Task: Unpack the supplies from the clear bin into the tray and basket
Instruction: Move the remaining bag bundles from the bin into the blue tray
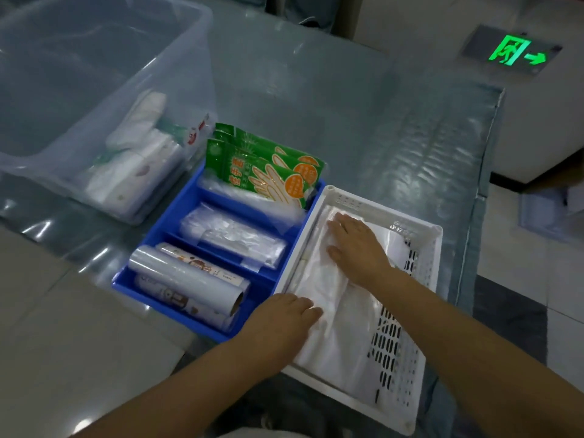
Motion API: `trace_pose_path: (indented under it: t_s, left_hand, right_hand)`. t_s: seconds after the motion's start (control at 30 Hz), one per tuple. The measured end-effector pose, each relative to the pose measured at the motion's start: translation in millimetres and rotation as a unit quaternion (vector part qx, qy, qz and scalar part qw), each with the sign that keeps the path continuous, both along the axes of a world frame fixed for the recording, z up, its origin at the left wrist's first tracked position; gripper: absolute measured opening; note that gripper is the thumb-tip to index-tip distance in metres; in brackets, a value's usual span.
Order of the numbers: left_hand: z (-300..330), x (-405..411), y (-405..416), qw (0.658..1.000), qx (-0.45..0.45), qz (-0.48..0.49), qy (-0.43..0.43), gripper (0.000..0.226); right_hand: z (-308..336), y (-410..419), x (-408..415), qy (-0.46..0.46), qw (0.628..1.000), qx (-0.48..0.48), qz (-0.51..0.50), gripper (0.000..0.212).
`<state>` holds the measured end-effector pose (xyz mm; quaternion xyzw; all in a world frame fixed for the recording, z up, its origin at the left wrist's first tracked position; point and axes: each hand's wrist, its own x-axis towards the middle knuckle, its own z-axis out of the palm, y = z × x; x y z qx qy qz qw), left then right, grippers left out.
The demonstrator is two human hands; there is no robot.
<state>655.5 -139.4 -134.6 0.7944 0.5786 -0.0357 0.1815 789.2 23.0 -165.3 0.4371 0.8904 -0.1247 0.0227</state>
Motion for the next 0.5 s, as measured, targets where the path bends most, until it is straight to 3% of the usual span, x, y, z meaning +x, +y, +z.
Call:
trace_pose_path:
  t_s: [0.1, 0.23, 0.4, 0.5]
  left_hand:
    - [19.0, -18.0, -2.9, 0.999, 0.024, 0.017, 0.014, 0.039]
    - [59.0, -69.7, -7.8, 0.991, 0.130, 0.023, 0.003, 0.026]
    - [96.1, -179.7, -24.0, 0.957, 0.285, 0.037, -0.024, 0.007]
    - [117.4, -255.8, -44.8, 0.937, 0.343, 0.067, -0.015, 0.015]
  right_hand:
    - [26.9, -10.8, -9.8, 0.036, 0.998, 0.032, -0.027, 0.038]
    - [71.2, -33.2, -49.4, 0.081, 0.993, 0.076, -0.025, 0.028]
    - [123.4, -67.3, -146.0, 0.149, 0.978, 0.140, 0.028, 0.022]
    - [143.7, -90.4, -218.3, 0.206, 0.958, 0.195, 0.044, 0.022]
